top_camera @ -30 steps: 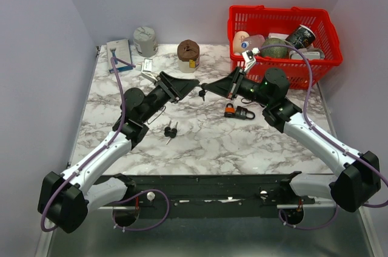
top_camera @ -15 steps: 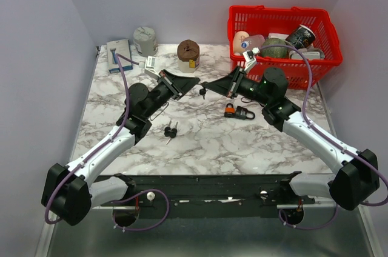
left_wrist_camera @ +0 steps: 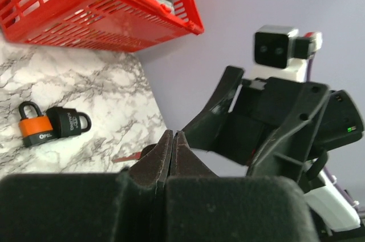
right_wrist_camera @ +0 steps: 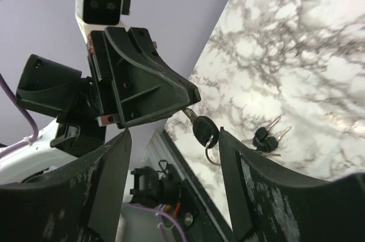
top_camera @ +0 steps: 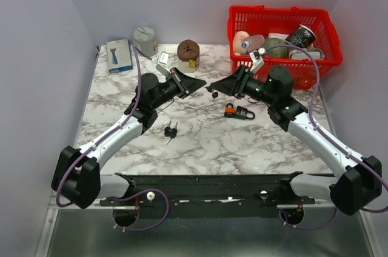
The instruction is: Unlock with the key
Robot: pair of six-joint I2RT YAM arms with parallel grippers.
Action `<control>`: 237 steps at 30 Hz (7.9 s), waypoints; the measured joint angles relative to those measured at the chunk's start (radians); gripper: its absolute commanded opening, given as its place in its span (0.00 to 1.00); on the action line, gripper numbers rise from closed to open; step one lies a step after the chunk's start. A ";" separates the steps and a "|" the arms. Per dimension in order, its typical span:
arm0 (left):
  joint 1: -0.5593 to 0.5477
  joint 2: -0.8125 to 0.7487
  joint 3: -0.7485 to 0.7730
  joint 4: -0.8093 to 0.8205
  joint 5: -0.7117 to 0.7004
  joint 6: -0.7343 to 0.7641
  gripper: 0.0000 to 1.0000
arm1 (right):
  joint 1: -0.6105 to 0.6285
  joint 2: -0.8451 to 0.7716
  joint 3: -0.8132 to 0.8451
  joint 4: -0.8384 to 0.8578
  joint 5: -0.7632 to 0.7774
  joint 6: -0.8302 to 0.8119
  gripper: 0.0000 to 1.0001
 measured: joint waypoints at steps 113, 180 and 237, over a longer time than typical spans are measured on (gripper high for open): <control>-0.278 1.093 1.172 -1.209 -0.355 0.454 0.75 | -0.248 -0.553 -0.228 -0.452 0.355 -0.209 0.01; -0.322 1.177 1.305 -1.314 -0.343 0.530 0.00 | -0.248 -0.487 -0.237 -0.451 0.354 -0.210 0.01; -0.168 0.626 0.502 -0.792 -0.248 0.000 0.00 | -0.101 0.257 -0.268 -0.089 -0.096 -0.172 0.01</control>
